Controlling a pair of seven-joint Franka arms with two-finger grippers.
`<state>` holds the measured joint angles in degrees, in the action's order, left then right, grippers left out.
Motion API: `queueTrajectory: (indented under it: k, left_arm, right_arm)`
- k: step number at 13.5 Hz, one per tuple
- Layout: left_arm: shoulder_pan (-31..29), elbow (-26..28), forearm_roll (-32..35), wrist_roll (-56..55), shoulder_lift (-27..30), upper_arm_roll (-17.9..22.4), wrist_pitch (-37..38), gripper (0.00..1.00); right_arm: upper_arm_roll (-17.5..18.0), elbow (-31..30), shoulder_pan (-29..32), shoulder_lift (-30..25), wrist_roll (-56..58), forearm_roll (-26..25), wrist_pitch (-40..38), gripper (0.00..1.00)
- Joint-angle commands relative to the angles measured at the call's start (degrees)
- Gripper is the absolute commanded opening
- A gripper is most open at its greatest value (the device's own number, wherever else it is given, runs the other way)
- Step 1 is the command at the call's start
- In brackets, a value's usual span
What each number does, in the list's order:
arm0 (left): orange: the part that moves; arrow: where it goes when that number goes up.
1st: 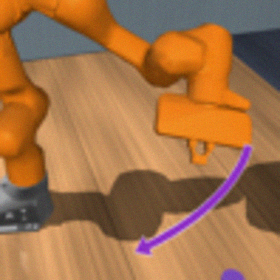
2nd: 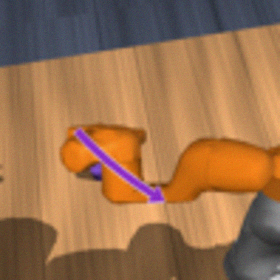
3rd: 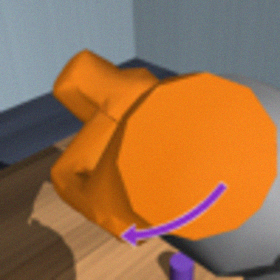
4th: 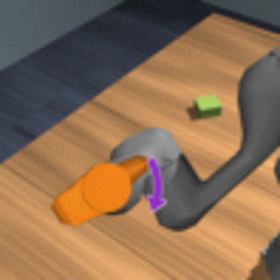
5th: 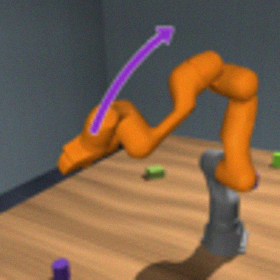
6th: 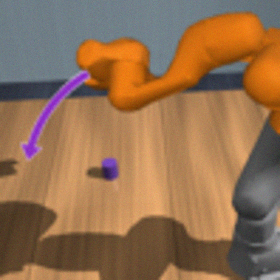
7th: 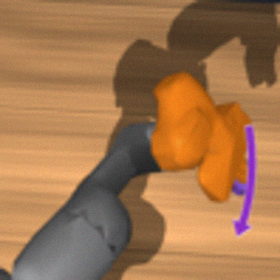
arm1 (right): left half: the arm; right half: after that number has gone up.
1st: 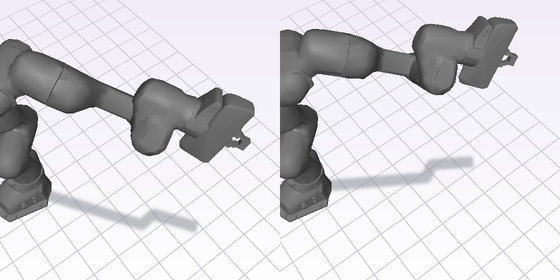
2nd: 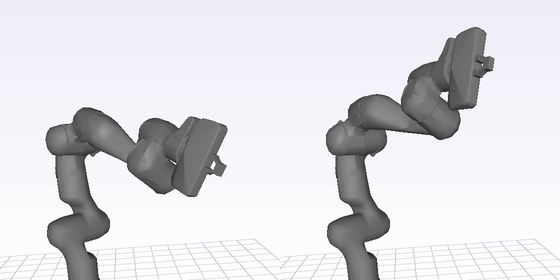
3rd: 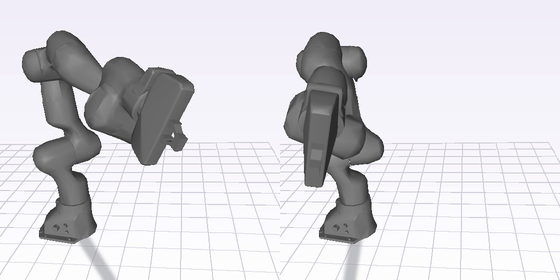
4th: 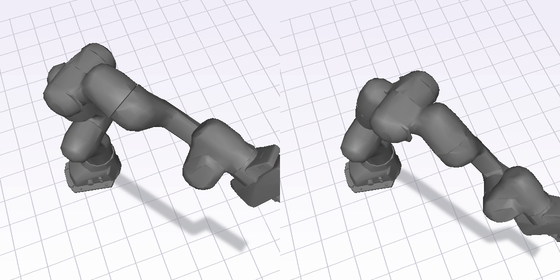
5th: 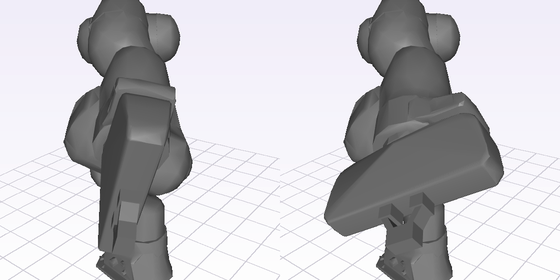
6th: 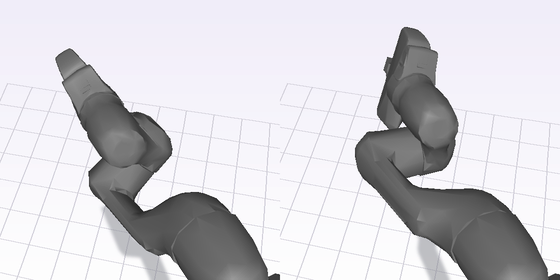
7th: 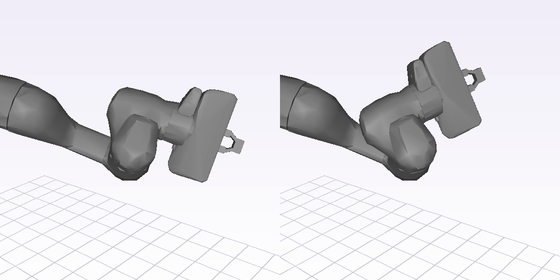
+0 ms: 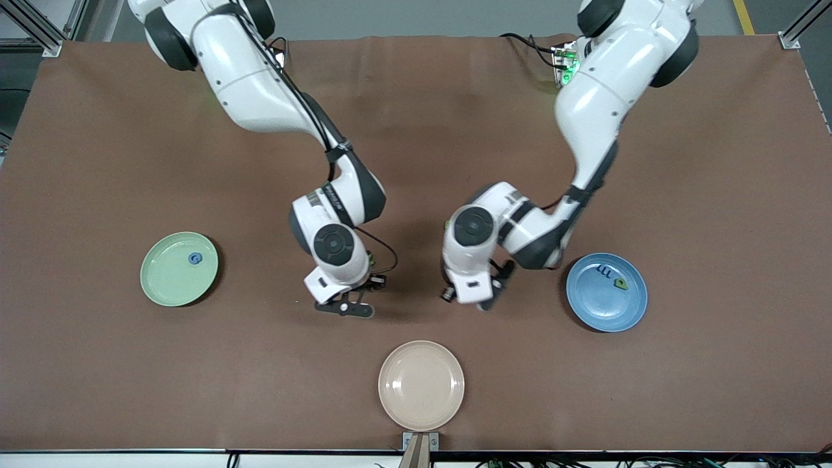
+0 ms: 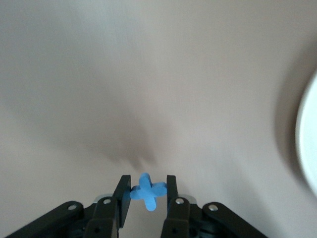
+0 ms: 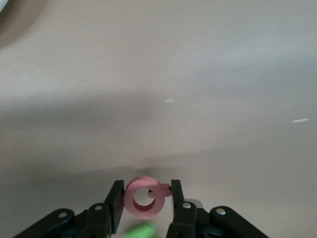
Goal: Sort upper and lower case letters into plates
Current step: 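Drop the x in the blue plate while the right gripper drops the Q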
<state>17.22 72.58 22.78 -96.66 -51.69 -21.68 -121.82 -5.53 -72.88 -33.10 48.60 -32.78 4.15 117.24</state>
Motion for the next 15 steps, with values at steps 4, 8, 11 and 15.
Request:
queueTrajectory:
  k: [4, 8, 11, 15]
  left_arm:
    - [-15.8, 7.9, -0.5, 22.2, 7.6, -1.8, 11.4, 0.01]
    - [-24.5, 10.5, -0.4, 34.3, 7.0, -2.0, 11.3, 0.02]
    - [-26.3, 10.3, -0.3, 35.6, 5.4, -2.0, 10.0, 0.52]
    - [-25.6, 10.1, -0.5, 34.7, 6.8, -2.4, 11.2, 1.0]
  right_arm:
    - [0.9, -22.8, 13.0, -20.1, 25.9, -5.4, 0.7, 0.27]
    - [1.0, -35.3, 24.5, -25.5, 42.1, -5.8, 8.7, 0.27]
    - [1.0, -39.1, 32.8, -24.7, 55.1, -5.7, 17.5, 0.27]
    - [1.1, -39.8, 36.7, -21.9, 59.4, -5.3, 21.5, 0.28]
